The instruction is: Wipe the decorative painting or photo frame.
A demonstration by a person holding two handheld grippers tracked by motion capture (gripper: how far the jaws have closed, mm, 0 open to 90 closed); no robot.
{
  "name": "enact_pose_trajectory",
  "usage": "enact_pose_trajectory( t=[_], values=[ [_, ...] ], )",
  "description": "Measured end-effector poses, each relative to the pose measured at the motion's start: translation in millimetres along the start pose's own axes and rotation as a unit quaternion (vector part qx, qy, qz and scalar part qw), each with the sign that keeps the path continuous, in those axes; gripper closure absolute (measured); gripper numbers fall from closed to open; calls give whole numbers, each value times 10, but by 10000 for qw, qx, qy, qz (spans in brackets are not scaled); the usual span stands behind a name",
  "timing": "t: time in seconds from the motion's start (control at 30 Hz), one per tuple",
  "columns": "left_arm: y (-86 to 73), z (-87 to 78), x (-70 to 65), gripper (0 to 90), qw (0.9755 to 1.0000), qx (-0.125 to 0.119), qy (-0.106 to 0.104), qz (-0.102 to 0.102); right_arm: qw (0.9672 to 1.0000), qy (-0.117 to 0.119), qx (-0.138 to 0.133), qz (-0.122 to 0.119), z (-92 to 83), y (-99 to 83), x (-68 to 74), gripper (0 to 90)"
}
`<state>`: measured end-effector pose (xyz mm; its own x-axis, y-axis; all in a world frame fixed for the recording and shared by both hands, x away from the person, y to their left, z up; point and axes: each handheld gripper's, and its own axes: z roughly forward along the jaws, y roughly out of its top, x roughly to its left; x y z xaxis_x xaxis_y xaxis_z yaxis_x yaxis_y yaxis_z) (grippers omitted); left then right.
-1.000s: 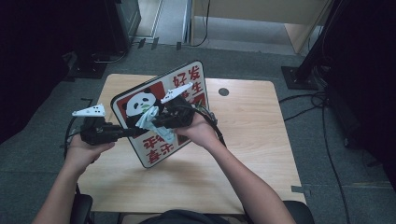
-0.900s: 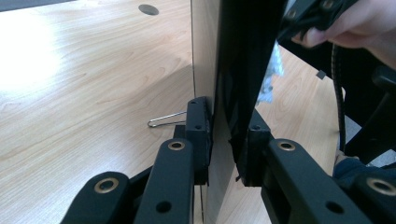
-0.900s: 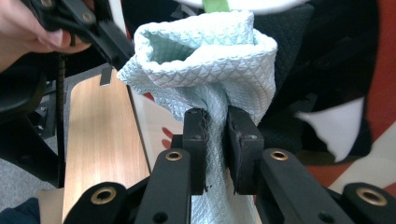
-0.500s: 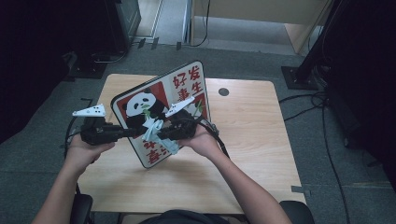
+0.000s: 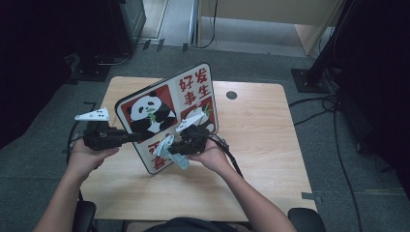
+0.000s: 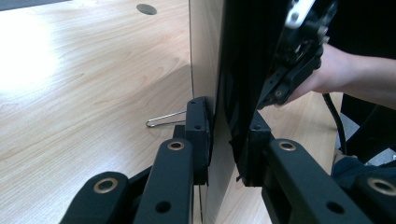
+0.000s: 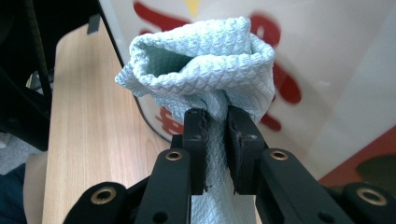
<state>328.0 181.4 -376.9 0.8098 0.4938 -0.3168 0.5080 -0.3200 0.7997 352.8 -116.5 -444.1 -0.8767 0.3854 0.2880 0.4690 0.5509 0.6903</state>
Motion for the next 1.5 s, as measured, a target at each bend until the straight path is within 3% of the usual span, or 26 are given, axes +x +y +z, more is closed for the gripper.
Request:
enact_pose_trajectory(
  t=[0.27,0.8,0.93,1.2,1.33,1.5],
  values=[
    [-1,2,4,777,10000,-16,-12,-23,9998,42,126,145,110,-174,-36,794],
    [-1,4,11,775,10000,-34,4,-10,9991,146,368,153,248,-343,-86,794],
    [-4,17,10,752,10000,12,63,6,9987,197,443,144,212,-303,-74,795],
    [9,-59,14,714,9999,-60,-85,43,9997,217,119,-31,-4,-117,-12,795],
    [6,-113,8,696,10000,-26,-9,69,9998,161,-22,-82,-153,44,32,795],
    [-4,-168,20,696,9999,-44,-84,67,9997,171,-42,-172,-289,277,95,795]
  ],
)
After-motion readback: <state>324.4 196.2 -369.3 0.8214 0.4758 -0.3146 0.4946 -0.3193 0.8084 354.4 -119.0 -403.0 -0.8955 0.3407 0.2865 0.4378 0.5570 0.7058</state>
